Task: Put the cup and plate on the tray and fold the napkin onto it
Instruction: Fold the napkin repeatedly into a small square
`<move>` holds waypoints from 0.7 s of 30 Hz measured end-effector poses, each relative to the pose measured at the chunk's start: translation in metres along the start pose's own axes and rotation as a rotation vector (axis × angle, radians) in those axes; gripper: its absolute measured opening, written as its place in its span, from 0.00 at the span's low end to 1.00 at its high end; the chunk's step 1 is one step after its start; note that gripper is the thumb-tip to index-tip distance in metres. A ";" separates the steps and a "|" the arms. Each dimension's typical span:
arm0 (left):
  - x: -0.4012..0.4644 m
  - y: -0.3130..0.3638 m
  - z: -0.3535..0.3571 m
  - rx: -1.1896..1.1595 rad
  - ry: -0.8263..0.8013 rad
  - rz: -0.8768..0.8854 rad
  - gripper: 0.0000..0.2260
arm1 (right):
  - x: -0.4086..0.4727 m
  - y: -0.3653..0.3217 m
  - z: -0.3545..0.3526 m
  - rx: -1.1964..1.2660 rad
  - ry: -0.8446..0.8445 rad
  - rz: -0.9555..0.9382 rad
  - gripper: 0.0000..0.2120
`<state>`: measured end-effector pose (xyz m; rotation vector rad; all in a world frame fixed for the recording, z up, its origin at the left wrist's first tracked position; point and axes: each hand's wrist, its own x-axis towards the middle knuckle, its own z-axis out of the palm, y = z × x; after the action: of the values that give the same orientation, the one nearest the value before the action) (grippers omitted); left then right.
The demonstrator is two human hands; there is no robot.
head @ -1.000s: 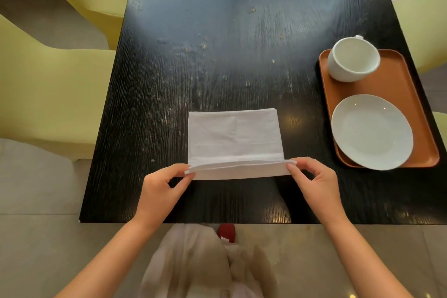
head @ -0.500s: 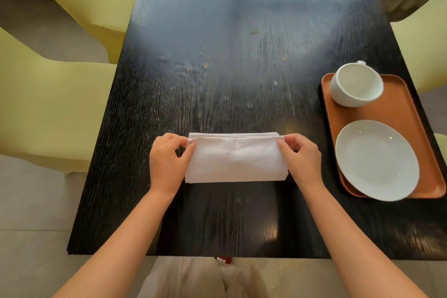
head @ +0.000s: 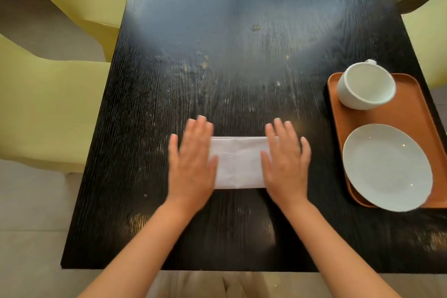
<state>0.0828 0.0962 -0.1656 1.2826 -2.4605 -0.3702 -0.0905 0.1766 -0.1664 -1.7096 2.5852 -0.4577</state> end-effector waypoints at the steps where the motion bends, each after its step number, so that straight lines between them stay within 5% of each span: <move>1: -0.005 0.011 0.007 0.025 -0.083 0.079 0.25 | -0.005 -0.007 0.006 -0.034 -0.084 -0.071 0.25; 6: -0.008 0.022 0.037 0.140 -0.288 0.106 0.24 | -0.011 -0.018 0.026 -0.155 -0.315 -0.127 0.26; 21: -0.020 -0.037 0.018 0.198 -0.311 -0.024 0.29 | -0.008 0.052 0.005 -0.216 -0.437 -0.110 0.28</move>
<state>0.1134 0.0932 -0.1998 1.4282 -2.8034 -0.3630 -0.1335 0.2011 -0.1855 -1.7736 2.2970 0.1882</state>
